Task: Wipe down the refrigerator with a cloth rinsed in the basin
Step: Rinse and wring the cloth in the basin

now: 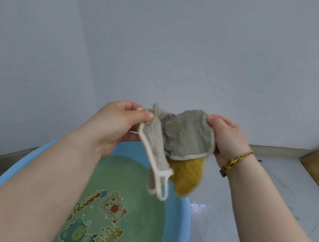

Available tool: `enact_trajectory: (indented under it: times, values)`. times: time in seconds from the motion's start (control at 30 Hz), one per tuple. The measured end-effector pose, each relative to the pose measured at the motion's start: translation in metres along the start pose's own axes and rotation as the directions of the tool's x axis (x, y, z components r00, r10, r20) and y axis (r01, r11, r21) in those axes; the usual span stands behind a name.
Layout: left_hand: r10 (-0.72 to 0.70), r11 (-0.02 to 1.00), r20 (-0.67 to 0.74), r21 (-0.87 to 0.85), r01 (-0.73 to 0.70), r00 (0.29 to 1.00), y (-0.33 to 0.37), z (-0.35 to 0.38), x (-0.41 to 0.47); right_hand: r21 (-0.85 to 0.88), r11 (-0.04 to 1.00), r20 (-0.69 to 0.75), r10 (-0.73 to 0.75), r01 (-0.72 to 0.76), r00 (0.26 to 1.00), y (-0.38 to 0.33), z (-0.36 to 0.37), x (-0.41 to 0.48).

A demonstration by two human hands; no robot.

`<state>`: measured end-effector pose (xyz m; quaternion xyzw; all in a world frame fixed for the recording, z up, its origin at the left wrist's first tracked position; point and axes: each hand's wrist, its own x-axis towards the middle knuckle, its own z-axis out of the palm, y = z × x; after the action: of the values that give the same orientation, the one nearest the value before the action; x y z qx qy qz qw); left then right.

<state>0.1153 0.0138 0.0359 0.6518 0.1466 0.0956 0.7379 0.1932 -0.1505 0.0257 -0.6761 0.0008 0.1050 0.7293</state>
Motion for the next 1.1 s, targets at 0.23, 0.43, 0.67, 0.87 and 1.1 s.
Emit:
enact_trajectory:
  times: [0.23,0.43,0.67,0.87,1.1]
  values:
    - [-0.004,1.0,0.148,-0.024,0.007,0.989,-0.016,0.034,-0.007,-0.113,0.994,0.275,0.039,-0.008,0.961,0.0,0.014,-0.015]
    - [-0.015,0.999,0.216,-0.031,0.023,0.976,-0.014,0.036,-0.006,-0.052,0.997,0.349,-0.04,0.062,0.936,0.014,0.004,-0.012]
    - [-0.151,0.988,0.022,-0.005,0.152,0.988,-0.072,0.024,0.004,0.264,0.931,0.441,0.118,-0.254,0.89,0.039,-0.025,0.001]
    - [-0.349,0.893,0.132,-0.253,0.372,0.928,-0.111,0.045,-0.006,0.187,0.936,0.326,0.229,-0.3,0.917,0.07,-0.04,0.02]
    - [-0.269,0.963,-0.164,-0.053,0.264,0.949,-0.145,0.059,-0.001,-0.22,0.945,0.075,0.264,-0.242,0.962,0.111,-0.046,0.036]
